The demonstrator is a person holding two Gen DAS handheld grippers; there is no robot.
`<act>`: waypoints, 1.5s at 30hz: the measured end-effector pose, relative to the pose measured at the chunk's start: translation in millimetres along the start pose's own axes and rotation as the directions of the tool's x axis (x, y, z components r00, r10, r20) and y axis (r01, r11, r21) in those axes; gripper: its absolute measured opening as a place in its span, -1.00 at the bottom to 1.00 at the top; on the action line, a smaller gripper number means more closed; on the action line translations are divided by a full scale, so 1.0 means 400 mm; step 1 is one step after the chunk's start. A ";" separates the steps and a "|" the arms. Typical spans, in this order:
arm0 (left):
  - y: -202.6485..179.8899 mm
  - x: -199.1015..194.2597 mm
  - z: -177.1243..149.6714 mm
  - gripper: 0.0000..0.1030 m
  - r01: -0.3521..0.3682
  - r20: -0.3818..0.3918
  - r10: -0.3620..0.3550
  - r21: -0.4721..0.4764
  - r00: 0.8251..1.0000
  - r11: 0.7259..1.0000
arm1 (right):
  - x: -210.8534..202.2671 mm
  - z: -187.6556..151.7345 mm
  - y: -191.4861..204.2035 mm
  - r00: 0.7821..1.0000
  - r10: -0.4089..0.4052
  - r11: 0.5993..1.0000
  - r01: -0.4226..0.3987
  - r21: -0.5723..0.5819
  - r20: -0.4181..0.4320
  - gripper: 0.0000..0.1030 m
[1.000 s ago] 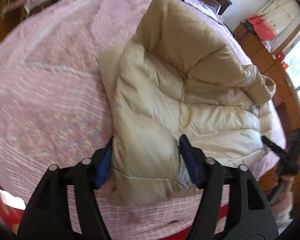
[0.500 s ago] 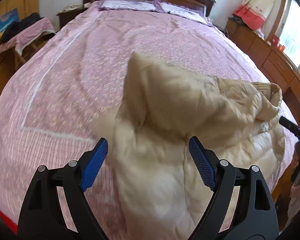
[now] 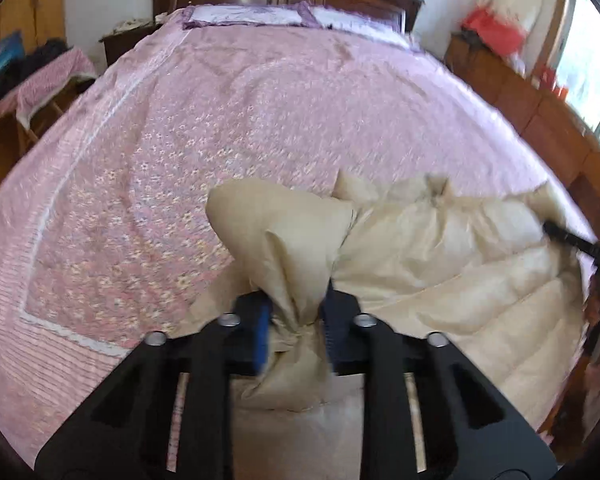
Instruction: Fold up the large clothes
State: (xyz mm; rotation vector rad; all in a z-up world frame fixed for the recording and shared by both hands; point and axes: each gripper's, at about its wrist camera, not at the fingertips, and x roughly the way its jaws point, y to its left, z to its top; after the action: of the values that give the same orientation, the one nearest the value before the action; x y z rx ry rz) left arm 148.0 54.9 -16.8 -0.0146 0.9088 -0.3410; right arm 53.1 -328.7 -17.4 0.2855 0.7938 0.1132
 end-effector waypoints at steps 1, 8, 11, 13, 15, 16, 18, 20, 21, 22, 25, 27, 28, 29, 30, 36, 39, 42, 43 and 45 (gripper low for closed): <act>-0.005 -0.008 0.009 -0.69 -0.001 0.022 0.001 -0.006 1.000 1.000 | -0.010 0.006 0.009 1.000 -0.002 1.000 0.002 -0.005 0.018 -0.59; -0.051 0.026 0.087 -0.73 -0.121 0.085 0.118 0.033 0.989 0.992 | 0.012 0.068 0.054 0.989 -0.124 0.992 0.126 -0.017 0.077 -0.68; -0.032 0.095 0.100 -0.60 -0.158 0.043 0.158 0.003 0.986 0.987 | 0.074 0.074 0.052 0.982 -0.188 0.982 0.189 -0.030 0.035 -0.67; -0.017 0.138 0.092 -0.52 -0.183 0.021 0.184 -0.010 0.983 0.983 | 0.122 0.068 0.050 0.972 -0.234 0.971 0.233 -0.057 0.005 -0.65; 0.002 0.171 0.082 -0.48 -0.179 -0.011 0.179 -0.037 0.984 0.983 | 0.159 0.059 0.038 0.967 -0.253 0.966 0.251 -0.061 -0.022 -0.53; 0.014 0.186 0.077 -0.47 -0.173 -0.023 0.172 -0.055 0.985 0.983 | 0.175 0.055 0.030 0.966 -0.255 0.966 0.252 -0.057 -0.036 -0.49; 0.031 0.206 0.074 -0.43 -0.163 -0.032 0.161 -0.086 0.987 0.983 | 0.207 0.047 0.014 0.965 -0.255 0.966 0.252 -0.049 -0.056 -0.39; 0.041 0.225 0.072 -0.40 -0.158 -0.040 0.154 -0.102 0.987 0.982 | 0.229 0.039 0.001 0.964 -0.257 0.966 0.254 -0.043 -0.069 -0.34; 0.042 0.234 0.073 -0.39 -0.158 -0.043 0.154 -0.103 0.987 0.982 | 0.240 0.037 -0.005 0.964 -0.255 0.967 0.253 -0.036 -0.076 -0.32; 0.041 0.245 0.074 -0.37 -0.161 -0.049 0.156 -0.101 0.986 0.982 | 0.248 0.036 -0.012 0.964 -0.252 0.968 0.250 -0.027 -0.081 -0.32; 0.036 0.259 0.076 -0.33 -0.170 -0.064 0.165 -0.093 0.984 0.981 | 0.252 0.039 -0.021 0.965 -0.245 0.969 0.246 -0.010 -0.091 -0.30; 0.033 0.251 0.076 -0.31 -0.174 -0.063 0.169 -0.093 0.984 0.980 | 0.239 0.042 -0.021 0.969 -0.229 0.973 0.230 0.000 -0.088 -0.29; 0.034 0.238 0.077 -0.28 -0.175 -0.058 0.170 -0.091 0.984 0.980 | 0.225 0.044 -0.025 0.973 -0.216 0.976 0.218 0.015 -0.082 -0.29; 0.033 0.226 0.080 -0.14 -0.182 -0.053 0.177 -0.090 0.983 0.979 | 0.208 0.046 -0.030 0.977 -0.202 0.978 0.205 0.031 -0.070 -0.28; 0.034 0.209 0.078 0.07 -0.187 -0.044 0.183 -0.089 0.982 0.978 | 0.188 0.045 -0.031 0.980 -0.192 0.980 0.194 0.043 -0.056 -0.24; 0.027 0.079 0.057 0.50 -0.174 0.015 0.175 -0.055 0.984 0.983 | 0.061 0.024 -0.013 0.988 -0.156 0.986 0.155 0.056 0.019 0.02; 0.029 0.020 0.032 0.51 -0.155 0.023 0.157 -0.078 0.987 0.985 | 0.001 0.000 0.004 0.988 -0.148 0.988 0.146 0.055 0.052 0.06; 0.028 -0.034 -0.011 0.51 -0.160 0.053 0.166 -0.106 0.985 0.981 | -0.052 -0.036 0.020 0.991 -0.109 0.993 0.105 0.052 0.082 0.06; 0.028 -0.054 -0.028 0.51 -0.156 0.072 0.165 -0.123 0.984 0.980 | -0.062 -0.050 0.025 0.993 -0.088 0.995 0.084 0.047 0.085 0.06; 0.025 -0.084 -0.058 0.50 -0.142 0.091 0.155 -0.142 0.984 0.980 | -0.075 -0.080 0.033 0.995 -0.045 0.998 0.041 0.048 0.086 0.06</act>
State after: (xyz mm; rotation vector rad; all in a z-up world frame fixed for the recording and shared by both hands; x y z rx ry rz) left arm 113.8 77.1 -7.0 -0.0879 0.8250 -0.1374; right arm 9.4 -315.4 -14.1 0.3148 0.7163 0.0412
